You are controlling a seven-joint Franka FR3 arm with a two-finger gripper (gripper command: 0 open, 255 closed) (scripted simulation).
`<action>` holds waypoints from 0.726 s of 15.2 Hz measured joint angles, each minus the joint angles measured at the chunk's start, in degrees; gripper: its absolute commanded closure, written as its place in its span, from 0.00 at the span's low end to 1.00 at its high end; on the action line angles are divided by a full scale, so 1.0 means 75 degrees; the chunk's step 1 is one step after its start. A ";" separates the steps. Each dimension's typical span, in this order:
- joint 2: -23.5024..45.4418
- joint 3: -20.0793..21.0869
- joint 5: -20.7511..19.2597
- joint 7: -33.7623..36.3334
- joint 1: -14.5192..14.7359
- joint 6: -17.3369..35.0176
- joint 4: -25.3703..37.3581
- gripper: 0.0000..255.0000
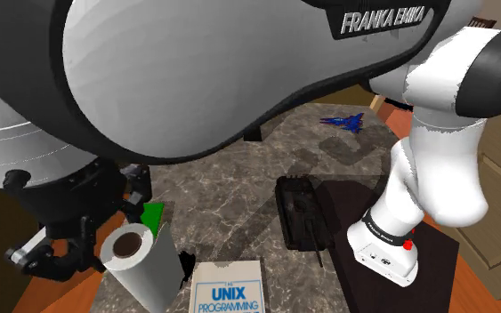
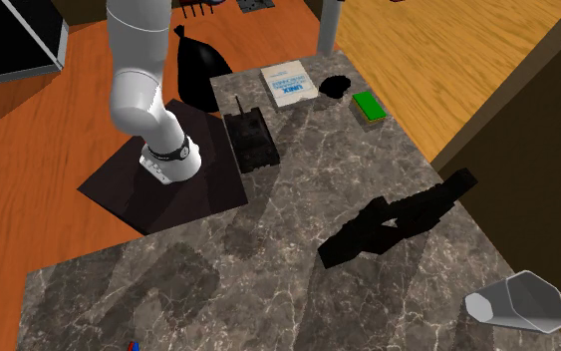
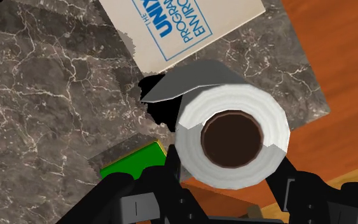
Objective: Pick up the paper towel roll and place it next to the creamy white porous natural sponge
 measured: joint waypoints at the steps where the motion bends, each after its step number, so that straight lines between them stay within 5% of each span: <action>1: 0.0417 -0.0024 -0.0178 0.0140 0.0287 -0.0190 0.0576 1.00; 4: 0.1300 -0.0116 -0.0517 0.0361 0.0913 -0.0554 0.1789 1.00; 11: 0.1267 -0.0109 -0.0512 0.0487 0.0789 0.0165 0.1005 1.00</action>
